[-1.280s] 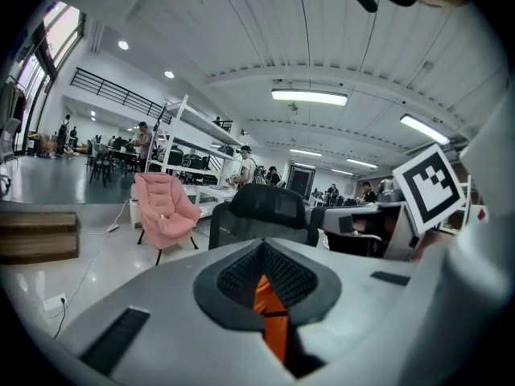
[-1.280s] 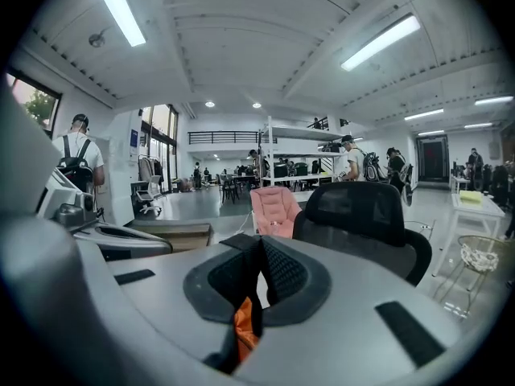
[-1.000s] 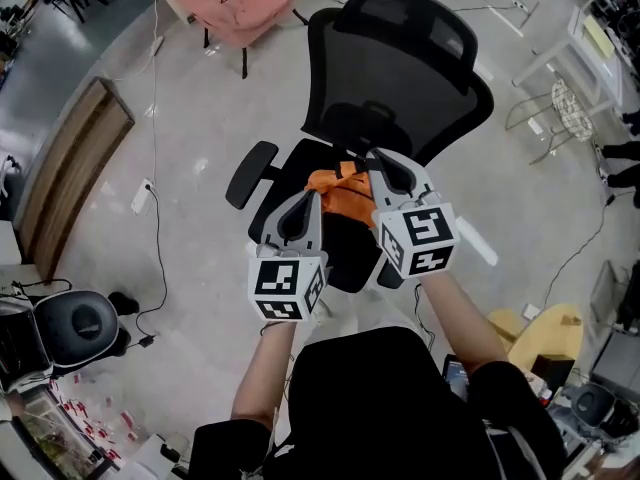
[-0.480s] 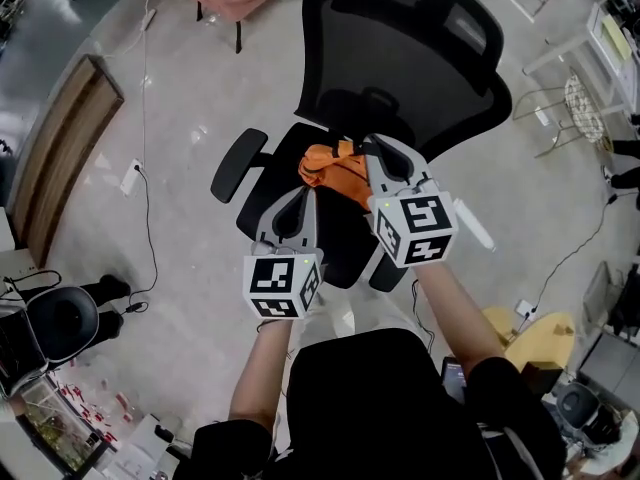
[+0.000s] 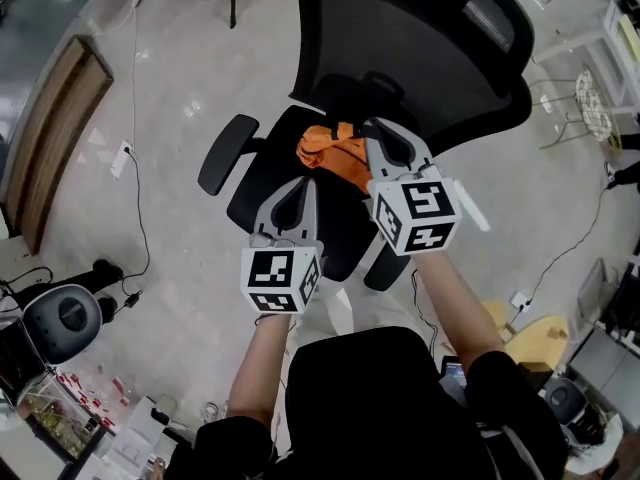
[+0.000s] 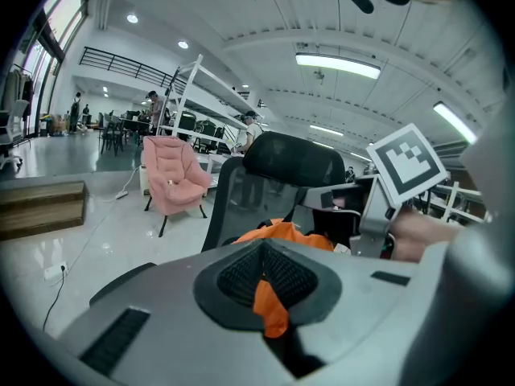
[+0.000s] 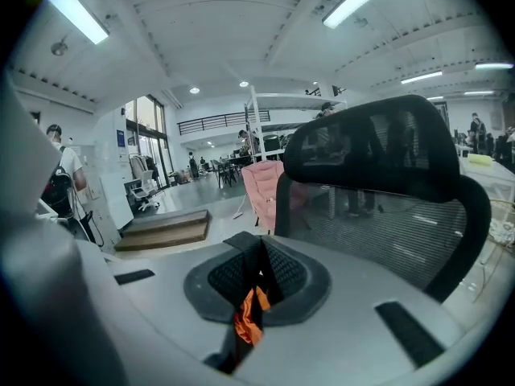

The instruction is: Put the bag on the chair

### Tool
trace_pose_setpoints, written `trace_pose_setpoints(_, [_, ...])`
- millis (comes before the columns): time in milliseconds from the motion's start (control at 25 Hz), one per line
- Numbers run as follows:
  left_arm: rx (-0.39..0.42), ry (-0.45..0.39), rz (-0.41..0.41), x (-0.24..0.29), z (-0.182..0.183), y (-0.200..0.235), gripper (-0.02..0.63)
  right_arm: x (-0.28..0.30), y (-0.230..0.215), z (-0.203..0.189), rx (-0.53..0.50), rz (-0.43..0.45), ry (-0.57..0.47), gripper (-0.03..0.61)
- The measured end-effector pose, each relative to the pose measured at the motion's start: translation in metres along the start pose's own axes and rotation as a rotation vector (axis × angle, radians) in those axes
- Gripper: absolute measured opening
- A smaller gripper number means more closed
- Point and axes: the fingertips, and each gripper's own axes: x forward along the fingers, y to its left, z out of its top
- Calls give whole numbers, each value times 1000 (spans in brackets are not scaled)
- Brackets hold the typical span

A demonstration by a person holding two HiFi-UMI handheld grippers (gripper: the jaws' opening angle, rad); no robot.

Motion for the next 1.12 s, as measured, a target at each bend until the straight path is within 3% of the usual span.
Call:
trace_pose_setpoints(480, [-11,52,-3,43,-23,16,11,47,-28,-21,42,5,24,0])
trace_pose_setpoints(1120, [-16,105,-47,89,-46,23,11,91,-71,-33,-10,-65,23,0])
